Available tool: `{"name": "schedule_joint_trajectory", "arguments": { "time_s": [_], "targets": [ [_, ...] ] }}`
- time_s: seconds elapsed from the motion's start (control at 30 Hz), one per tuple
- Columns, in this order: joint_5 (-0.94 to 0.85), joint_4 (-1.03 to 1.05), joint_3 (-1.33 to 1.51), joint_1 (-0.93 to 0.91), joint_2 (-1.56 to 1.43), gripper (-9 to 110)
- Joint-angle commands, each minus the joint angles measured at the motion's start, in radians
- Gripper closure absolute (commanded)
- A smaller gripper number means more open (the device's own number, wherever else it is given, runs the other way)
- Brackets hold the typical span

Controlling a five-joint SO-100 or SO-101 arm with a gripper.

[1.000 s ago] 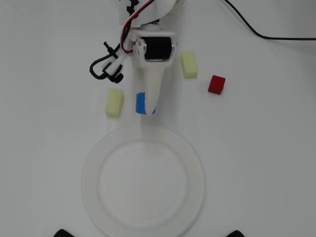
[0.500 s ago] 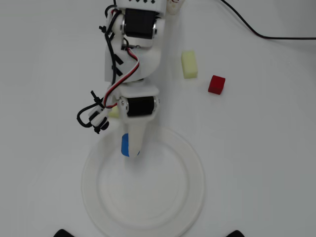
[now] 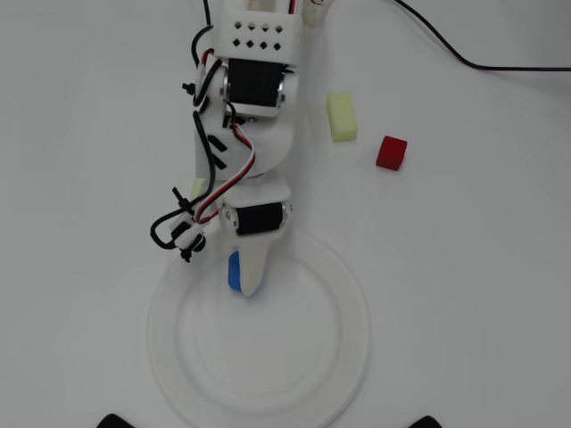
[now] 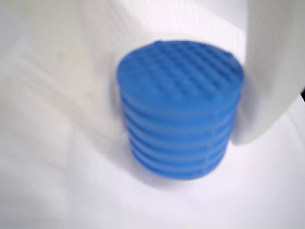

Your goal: Grasp a blue block and put it in the dish.

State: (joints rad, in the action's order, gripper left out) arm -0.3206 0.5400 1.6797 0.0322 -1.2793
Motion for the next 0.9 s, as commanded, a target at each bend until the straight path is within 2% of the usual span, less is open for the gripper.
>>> {"name": "schedule_joint_trajectory", "arguments": {
  "time_s": [0.0,0.13,0.33,0.63,0.87],
  "targets": [
    [0.008,0.035,-0.058,0.009,-0.038,86],
    [0.008,0.092,-0.058,0.017,-0.061,71],
    [0.017,0.199,-0.058,0.021,-0.135,62],
    [0.02,0.425,-0.067,0.038,-0.359,56],
    [0.057,0.589,0.037,0.067,-0.698,54]
  ]
}}
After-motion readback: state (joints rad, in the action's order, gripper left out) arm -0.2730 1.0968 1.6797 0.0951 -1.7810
